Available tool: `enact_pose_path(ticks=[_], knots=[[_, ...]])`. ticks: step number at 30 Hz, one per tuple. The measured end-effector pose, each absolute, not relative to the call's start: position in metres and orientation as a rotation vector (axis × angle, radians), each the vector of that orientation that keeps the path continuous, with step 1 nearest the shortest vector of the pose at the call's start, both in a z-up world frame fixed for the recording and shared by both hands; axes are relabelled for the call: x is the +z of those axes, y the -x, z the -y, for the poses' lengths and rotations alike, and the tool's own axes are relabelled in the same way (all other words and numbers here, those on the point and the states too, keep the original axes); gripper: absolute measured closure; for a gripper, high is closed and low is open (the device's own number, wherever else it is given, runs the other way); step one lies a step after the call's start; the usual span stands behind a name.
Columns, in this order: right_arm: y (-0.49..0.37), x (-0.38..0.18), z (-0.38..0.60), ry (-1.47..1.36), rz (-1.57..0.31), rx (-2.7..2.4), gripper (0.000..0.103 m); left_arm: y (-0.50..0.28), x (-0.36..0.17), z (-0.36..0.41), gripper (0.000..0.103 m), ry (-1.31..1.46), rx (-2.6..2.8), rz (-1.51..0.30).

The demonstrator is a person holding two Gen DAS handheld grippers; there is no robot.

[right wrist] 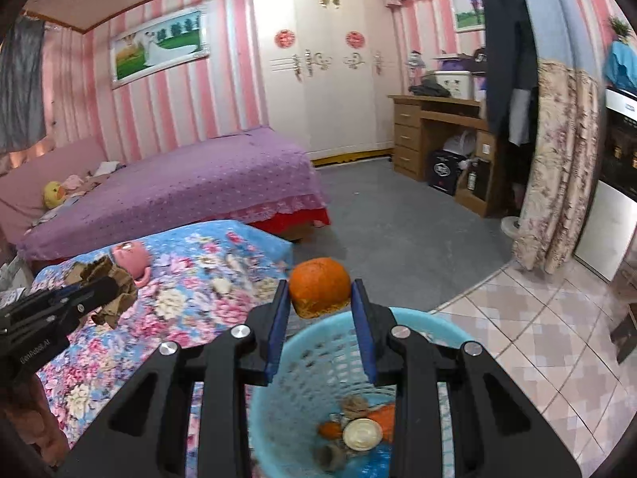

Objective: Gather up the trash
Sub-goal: 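Carry the brown paper and orange over the blue basket, then open both tools to drop the brown paper and orange into the basket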

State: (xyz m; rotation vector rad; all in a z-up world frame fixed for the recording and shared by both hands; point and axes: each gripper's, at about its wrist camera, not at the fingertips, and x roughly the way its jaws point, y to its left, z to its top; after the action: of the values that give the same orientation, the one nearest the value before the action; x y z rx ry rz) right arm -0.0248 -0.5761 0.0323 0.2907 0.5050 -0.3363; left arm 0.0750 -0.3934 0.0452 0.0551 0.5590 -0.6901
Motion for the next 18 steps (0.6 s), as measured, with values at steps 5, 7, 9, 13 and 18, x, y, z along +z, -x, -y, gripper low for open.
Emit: enact_pose_path(ticks=[5,7,9,13,18], knots=[[0.028,0.028,0.590,-0.292,-0.515,-0.345,0.071,-0.076,0.037,0.421,0.084,-0.045,-0.733,-0.586],[0.031,0.027,0.595,-0.299,-0.510,-0.354,0.069,-0.073,0.034,0.432,0.084,-0.058,-0.751,-0.590],[0.034,0.026,0.600,-0.303,-0.494,-0.378,0.052,-0.071,0.032,0.443,0.083,-0.066,-0.765,-0.593],[0.048,0.030,0.610,-0.352,-0.427,-0.436,0.037,-0.063,0.030,0.461,0.083,-0.074,-0.800,-0.602],[0.067,0.032,0.626,-0.424,-0.356,-0.545,0.034,-0.055,0.028,0.479,0.083,-0.095,-0.829,-0.612]])
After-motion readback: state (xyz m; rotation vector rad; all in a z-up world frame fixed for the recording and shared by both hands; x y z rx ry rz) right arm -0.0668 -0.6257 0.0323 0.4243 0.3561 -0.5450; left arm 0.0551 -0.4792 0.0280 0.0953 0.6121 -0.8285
